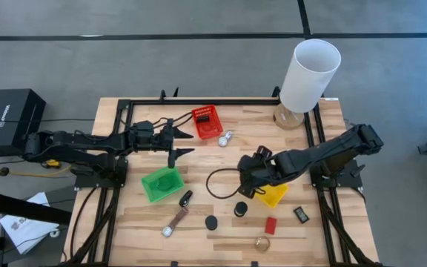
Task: Pick & Place Office items
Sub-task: Put the black wrist watch into the green bin
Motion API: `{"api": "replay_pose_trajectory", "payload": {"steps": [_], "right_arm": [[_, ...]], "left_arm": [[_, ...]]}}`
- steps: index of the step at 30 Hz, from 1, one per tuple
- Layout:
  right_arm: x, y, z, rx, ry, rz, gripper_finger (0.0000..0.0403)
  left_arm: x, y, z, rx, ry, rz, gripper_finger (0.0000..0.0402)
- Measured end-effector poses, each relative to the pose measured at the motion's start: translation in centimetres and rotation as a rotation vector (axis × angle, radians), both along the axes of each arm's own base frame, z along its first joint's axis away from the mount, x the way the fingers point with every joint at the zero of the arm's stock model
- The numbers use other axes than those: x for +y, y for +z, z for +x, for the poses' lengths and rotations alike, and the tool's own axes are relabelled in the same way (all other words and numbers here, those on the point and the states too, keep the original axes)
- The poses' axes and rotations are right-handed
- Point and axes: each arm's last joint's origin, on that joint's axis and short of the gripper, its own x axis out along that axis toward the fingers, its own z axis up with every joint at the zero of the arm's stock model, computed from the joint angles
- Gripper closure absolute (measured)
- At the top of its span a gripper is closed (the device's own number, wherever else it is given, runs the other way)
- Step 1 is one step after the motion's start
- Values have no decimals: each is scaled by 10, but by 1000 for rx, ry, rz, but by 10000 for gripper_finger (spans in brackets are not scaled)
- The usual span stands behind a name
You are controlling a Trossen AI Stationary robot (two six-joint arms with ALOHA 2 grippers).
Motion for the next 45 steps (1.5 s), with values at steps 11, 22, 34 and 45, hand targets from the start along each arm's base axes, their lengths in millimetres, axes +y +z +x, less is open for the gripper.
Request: {"api": "replay_pose_trajectory", "payload": {"steps": [11,22,34,45], "right_arm": [[3,6,5,-38,19,57,139],[0,6,8,-24,38,150,139],[-2,5,9,-25,33,160,139],[-2,5,9,-27,34,161,139]], "left_arm": [[0,0,0,-2,0,1,165],[0,1,0,-9,-2,14,165],[0,2,0,-19,-2,15,165],[1,7,1,-72,8,29,165]]}}
